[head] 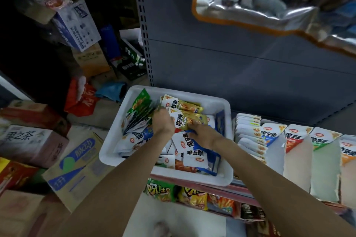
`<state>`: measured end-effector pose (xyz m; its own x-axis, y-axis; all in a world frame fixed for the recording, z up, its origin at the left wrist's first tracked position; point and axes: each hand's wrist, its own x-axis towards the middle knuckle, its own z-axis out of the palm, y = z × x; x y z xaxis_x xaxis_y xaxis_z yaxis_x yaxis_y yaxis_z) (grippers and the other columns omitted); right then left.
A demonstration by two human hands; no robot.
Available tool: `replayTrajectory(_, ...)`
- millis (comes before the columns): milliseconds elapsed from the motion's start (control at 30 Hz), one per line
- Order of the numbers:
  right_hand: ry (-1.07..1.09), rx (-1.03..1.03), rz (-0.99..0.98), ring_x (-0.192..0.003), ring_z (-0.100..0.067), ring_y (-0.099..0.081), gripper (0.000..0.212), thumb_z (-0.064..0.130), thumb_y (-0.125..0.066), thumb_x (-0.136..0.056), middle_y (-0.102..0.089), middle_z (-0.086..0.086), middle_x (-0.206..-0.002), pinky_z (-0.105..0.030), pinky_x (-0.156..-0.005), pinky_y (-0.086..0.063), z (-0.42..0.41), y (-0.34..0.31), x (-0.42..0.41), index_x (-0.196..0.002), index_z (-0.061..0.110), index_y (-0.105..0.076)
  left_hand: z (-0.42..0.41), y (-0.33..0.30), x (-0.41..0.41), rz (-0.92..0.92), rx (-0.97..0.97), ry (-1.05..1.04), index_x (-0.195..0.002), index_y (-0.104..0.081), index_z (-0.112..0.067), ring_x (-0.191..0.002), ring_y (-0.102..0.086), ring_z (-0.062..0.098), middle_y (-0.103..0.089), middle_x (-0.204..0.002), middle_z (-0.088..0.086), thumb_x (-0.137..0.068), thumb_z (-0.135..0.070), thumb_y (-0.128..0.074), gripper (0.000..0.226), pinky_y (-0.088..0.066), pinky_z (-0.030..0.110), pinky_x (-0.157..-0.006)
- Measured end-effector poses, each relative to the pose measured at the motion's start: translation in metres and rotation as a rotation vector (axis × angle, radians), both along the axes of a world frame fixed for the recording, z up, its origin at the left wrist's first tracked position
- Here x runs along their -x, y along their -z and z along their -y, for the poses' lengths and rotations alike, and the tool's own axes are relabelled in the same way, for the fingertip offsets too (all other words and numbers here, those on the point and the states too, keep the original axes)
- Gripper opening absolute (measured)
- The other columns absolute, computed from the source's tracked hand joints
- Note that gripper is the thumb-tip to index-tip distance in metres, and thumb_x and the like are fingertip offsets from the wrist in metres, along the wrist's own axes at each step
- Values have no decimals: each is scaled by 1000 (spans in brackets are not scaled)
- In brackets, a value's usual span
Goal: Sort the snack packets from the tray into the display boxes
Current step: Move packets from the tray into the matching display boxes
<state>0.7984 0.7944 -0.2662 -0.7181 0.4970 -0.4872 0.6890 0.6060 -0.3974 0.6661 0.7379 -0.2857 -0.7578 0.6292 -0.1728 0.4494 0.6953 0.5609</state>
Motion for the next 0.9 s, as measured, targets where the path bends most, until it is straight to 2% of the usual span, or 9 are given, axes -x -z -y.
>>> replayTrajectory(67,113,-20,-197,-110,-30,-56,31,16,-42,-99,-58,-12,-119,-28,-88,-41,-2,0,-2,-128,11,-50,5,-10,2,76,-90,-51,-113,-62,2,-108,-61,29,-64,-115,20,-91,-10,-58,25,-47,31,-88)
replayTrajectory(167,250,-50,-420,-117,-29,-53,44,14,-49,-96,-52,-12,-130,-26,-94,-39,-7,-11,-6,-139,15,-40,13,-25,1,128,-256,-50,-117,-61,-1,-105,-60,27,-66,-111,17,-93,-7,-55,26,-44,25,-84)
replayTrajectory(433,151,-11,-421,-126,-23,-43,50,20,-49,-97,-45,-9,-138,-19,-96,-30,-13,-45,-17,-144,18,-32,32,-47,-6,-124,-245,65,-109,-61,-4,-77,-67,27,-68,-96,18,-93,1,-46,23,-57,42,-70)
replayTrajectory(533,127,37,-484,-127,-20,-44,52,14,-51,-95,-45,-6,-140,-14,-97,-29,-10,-51,-21,-144,17,-34,32,-64,-20,-272,-264,214,-109,-63,-12,-79,-67,29,-70,-91,14,-93,-6,-49,22,-54,42,-71)
replayTrajectory(600,153,40,-580,-110,-20,-56,38,8,-52,-93,-59,-7,-122,-23,-96,-42,-10,-55,-27,-130,15,-51,30,-74,-30,-300,-336,335,-103,-65,-17,-79,-66,26,-71,-88,8,-92,-11,-53,17,-53,37,-70)
replayTrajectory(667,207,-11,-675,-78,-16,-58,13,3,-52,-91,-64,-6,-85,-29,-73,-46,-13,-61,-41,-92,11,-61,27,-83,-40,-255,-429,379,-98,-65,-18,-78,-65,20,-71,-87,4,-91,-13,-55,13,-52,34,-70)
replayTrajectory(700,230,-63,-717,-67,-15,-52,14,2,-52,-90,-60,-6,-73,-27,-64,-40,-17,-64,-50,-79,8,-58,25,-87,-46,-211,-490,371,-100,-65,-16,-78,-65,17,-71,-89,4,-91,-13,-57,12,-52,31,-72)
replayTrajectory(800,368,-129,-840,-63,-19,-57,16,10,-58,-91,-63,-8,-68,-30,-64,-43,-33,-72,-85,-78,2,-61,13,-94,-68,-88,-613,293,-117,-57,-11,-93,-63,15,-67,-108,5,-91,-14,-59,26,-49,28,-83)
replayTrajectory(900,565,-122,-951,-66,-16,-64,21,5,-57,-90,-62,8,-63,-38,-67,-52,-52,-74,-124,-69,6,-58,-2,-83,-93,-77,-522,242,-121,-50,-7,-104,-57,22,-59,-115,9,-92,-5,-52,29,-44,29,-86)
